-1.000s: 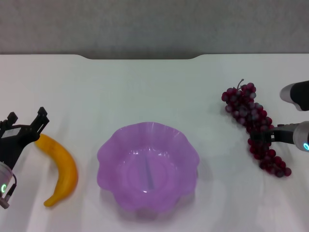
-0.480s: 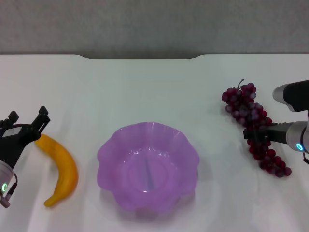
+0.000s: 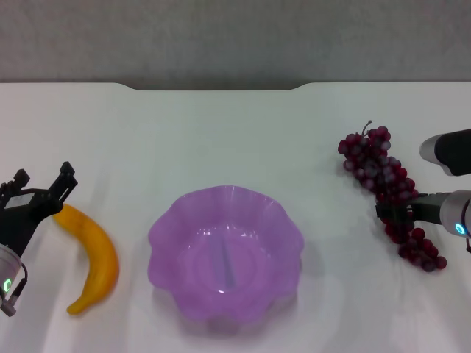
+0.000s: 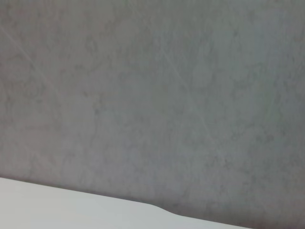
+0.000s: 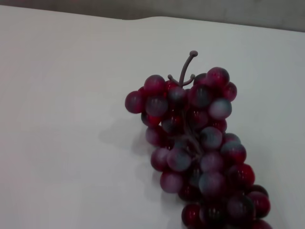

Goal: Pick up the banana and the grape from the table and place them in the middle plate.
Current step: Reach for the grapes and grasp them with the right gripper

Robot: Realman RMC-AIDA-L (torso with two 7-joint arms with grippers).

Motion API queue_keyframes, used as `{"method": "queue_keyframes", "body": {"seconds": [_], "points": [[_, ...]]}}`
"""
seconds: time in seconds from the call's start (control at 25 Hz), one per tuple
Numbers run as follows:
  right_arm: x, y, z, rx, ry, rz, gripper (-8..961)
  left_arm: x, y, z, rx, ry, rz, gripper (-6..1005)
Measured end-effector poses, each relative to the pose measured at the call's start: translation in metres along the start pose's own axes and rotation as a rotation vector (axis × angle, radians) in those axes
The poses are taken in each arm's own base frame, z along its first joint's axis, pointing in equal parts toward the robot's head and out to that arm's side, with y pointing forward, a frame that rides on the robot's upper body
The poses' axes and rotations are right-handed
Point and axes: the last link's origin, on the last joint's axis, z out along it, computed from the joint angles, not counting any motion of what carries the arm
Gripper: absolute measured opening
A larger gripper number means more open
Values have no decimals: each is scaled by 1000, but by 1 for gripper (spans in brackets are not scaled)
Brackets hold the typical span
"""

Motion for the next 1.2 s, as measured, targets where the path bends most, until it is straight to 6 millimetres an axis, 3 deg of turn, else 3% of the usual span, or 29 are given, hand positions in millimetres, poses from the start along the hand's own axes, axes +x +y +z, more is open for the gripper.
{"method": "queue_keyframes", "body": {"seconds": [0.24,0.68,1.04,1.2], "points": [[6,4,1,-1,-29,17,880,0,0,0,0,0,1,892],[11,5,2,7,-55,0,706,0,0,0,2,0,1,892],[15,6,2,21,-87,-28,423,-1,-2,-1,8,-2,-1,892],[17,7,2,23,-93,-34,383,-1,-3,-2,12,-3,0,892]]}}
